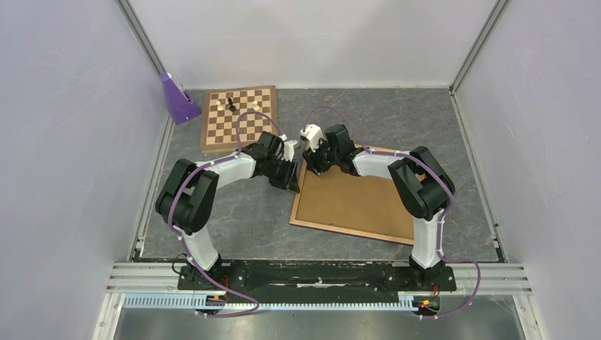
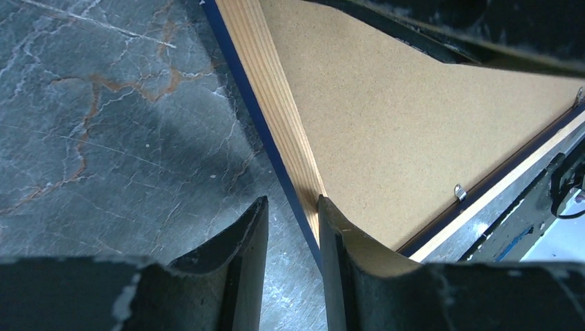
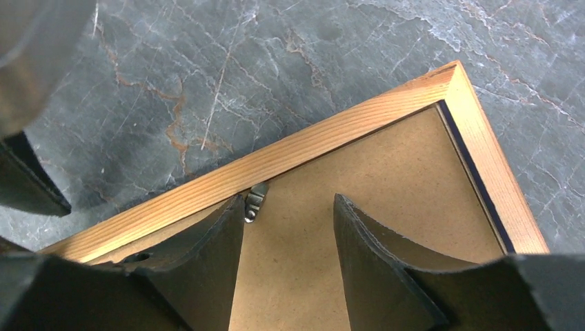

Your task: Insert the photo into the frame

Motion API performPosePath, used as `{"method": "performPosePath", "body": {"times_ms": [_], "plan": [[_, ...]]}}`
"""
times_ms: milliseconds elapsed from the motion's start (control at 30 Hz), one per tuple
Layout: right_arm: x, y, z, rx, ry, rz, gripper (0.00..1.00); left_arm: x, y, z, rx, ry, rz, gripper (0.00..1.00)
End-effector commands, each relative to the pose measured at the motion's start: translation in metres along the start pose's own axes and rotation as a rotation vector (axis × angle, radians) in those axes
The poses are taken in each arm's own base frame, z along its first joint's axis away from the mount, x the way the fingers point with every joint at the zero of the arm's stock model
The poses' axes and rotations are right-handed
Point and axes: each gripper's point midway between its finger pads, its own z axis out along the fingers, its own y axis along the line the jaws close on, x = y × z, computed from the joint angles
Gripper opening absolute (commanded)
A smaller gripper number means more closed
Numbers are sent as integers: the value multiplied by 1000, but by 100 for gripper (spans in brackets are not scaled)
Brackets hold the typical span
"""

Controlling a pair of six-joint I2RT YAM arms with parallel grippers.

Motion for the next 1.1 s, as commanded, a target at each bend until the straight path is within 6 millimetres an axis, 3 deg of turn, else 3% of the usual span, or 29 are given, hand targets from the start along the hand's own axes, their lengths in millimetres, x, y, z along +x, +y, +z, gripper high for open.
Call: {"method": "performPosePath", "body": {"times_ms": [0,267,500,733,1067], "plan": [[11,-16,8,93,19,60,53,4,-2,6,17,17,-60,38],[8,-11,6,65,19,58,55,3,-2,6,17,15,-60,38],[-10,-4,-14,21,-21,30,58,1,-3,6,18,15,-59,38],[-32,-22,-37,85,-69,24,57,0,-3,6,16,13,-56,38],[-18,-41,-18,137,-5,-20,56,-2,-3,4,14,9,-54,38]]}}
